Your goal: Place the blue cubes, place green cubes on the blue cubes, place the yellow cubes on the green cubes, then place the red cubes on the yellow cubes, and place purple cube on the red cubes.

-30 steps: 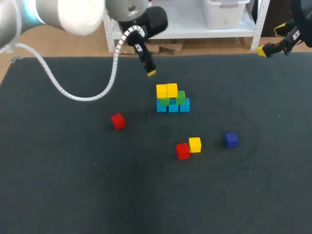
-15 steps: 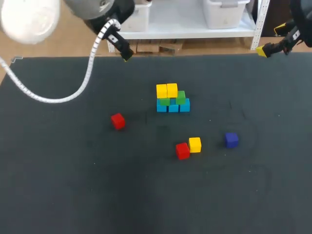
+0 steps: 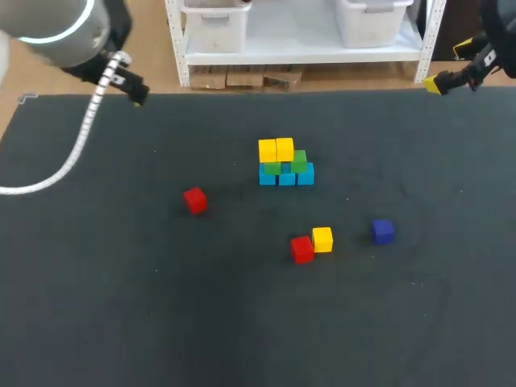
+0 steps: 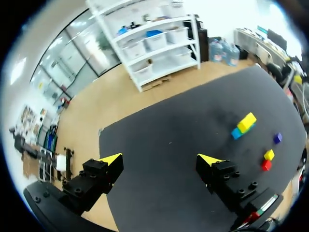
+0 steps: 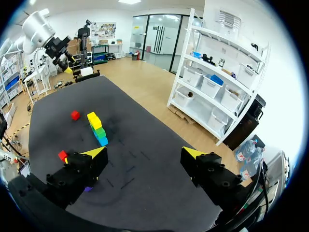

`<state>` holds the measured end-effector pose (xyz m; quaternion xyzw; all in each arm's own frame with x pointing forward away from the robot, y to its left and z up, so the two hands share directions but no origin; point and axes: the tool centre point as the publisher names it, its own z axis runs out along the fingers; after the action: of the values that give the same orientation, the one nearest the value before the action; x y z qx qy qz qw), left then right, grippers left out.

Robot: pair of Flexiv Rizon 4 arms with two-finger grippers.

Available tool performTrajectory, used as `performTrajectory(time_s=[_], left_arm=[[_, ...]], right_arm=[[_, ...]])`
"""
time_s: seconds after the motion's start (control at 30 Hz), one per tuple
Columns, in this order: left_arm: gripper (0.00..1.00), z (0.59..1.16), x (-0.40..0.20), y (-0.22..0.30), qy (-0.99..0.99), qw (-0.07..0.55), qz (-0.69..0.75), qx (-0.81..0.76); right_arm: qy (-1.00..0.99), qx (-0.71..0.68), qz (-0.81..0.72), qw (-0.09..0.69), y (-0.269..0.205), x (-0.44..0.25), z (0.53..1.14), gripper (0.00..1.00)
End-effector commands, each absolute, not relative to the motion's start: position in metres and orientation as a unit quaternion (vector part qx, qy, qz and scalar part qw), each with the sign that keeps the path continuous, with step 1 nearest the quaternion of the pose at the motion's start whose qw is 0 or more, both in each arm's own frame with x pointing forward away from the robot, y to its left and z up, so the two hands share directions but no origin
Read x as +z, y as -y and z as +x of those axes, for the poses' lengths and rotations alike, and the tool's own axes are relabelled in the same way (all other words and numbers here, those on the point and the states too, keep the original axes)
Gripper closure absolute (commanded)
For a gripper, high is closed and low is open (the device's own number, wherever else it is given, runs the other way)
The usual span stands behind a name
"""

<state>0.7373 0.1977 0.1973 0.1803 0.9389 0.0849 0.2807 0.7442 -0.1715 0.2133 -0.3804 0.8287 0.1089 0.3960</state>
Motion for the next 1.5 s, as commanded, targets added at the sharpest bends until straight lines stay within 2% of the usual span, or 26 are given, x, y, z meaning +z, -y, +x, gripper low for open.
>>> performTrajectory(time_s=[0.03,0.63,0.7,1.5], left_arm=[[0.00,0.721,0.188,-0.220,-0.914,0.367,0.160,0.062],[0.00,0.713,0.185,-0.250,-0.906,0.407,0.101,0.050],[0.00,0.712,0.187,-0.248,-0.914,0.390,0.104,0.046],[0.00,0.712,0.187,-0.248,-0.914,0.390,0.104,0.046]], right_arm=[[-0.829,0.107,-0.379,0.396,0.171,0.213,0.743,0.00],[-0.829,0.107,-0.379,0.396,0.171,0.213,0.743,0.00],[-0.829,0.107,-0.379,0.396,0.171,0.213,0.743,0.00],[-0.829,0.107,-0.379,0.396,0.171,0.213,0.743,0.00]])
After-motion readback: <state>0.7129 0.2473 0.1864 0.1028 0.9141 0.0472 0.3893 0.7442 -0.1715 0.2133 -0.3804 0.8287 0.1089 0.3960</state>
